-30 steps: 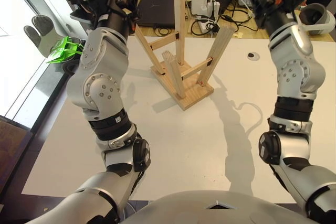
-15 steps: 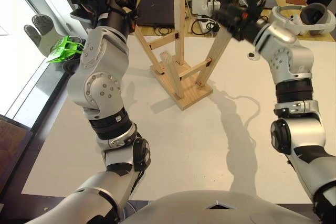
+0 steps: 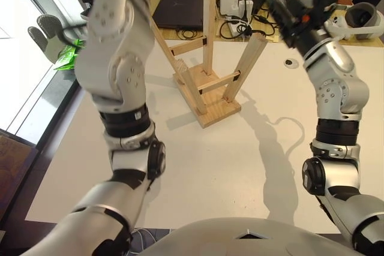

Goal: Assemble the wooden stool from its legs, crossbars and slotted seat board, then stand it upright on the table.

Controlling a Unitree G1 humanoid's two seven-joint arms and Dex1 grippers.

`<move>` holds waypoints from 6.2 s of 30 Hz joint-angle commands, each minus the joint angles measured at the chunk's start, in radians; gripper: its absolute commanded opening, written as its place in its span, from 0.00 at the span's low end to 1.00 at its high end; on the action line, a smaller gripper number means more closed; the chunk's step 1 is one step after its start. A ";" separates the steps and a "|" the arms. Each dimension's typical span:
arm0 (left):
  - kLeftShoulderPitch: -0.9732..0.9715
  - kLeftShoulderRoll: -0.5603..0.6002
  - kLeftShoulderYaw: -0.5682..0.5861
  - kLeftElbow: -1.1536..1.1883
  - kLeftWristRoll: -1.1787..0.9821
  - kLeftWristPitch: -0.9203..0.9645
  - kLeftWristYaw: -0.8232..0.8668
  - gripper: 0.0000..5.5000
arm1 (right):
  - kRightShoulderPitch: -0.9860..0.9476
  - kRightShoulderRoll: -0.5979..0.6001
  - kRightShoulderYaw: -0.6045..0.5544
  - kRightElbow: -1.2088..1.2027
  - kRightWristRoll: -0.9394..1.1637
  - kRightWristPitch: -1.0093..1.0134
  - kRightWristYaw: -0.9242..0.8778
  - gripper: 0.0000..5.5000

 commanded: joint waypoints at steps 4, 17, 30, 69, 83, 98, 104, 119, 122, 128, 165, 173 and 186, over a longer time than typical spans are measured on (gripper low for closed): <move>-0.040 0.011 -0.091 0.019 0.111 -0.109 -0.064 0.45 | -0.043 0.124 0.099 -0.105 -0.118 -0.229 -0.144 0.46; 0.010 -0.011 -0.081 -0.069 0.165 -0.064 -0.060 0.45 | 0.010 0.151 0.145 -0.150 -0.112 -0.208 -0.159 0.46; 0.031 -0.028 -0.062 -0.106 0.204 -0.028 -0.048 0.45 | 0.085 0.215 0.218 -0.195 -0.108 -0.137 -0.176 0.46; 0.278 -0.137 0.093 -0.232 0.176 0.122 0.037 0.45 | -0.258 0.122 -0.195 -0.064 0.332 0.242 -0.187 0.46; 0.502 -0.161 0.142 -0.268 0.201 0.236 0.089 0.45 | 0.049 -0.007 -0.110 0.388 0.022 0.021 -0.170 0.19; 0.681 -0.325 0.157 -0.472 0.225 0.587 0.184 0.45 | 0.224 0.188 0.115 0.029 0.143 0.226 -0.017 0.19; 0.672 -0.334 0.156 -0.474 0.236 0.621 0.171 0.45 | 0.299 0.200 0.150 -0.120 0.171 0.320 -0.046 0.19; 0.627 -0.294 0.181 -0.398 0.220 0.557 0.089 0.45 | 0.286 0.179 -0.098 -0.046 0.109 0.229 -0.355 0.19; 0.624 -0.308 0.153 -0.401 0.221 0.551 0.089 0.45 | 0.295 0.182 -0.110 -0.051 0.101 0.218 -0.385 0.19; 0.637 -0.333 0.122 -0.403 0.217 0.557 0.085 0.45 | 0.333 0.245 -0.081 -0.140 0.128 0.233 -0.432 0.19; 0.473 -0.264 0.203 -0.321 0.161 0.411 0.061 0.45 | 0.208 -0.139 0.374 -0.119 0.313 0.676 0.108 0.19; 0.493 -0.277 0.193 -0.324 0.165 0.399 0.072 0.45 | 0.104 -0.063 0.213 -0.046 0.296 0.506 0.031 0.19; 0.518 -0.292 0.170 -0.328 0.167 0.388 0.083 0.45 | 0.070 0.041 0.038 -0.286 0.350 0.369 -0.131 0.19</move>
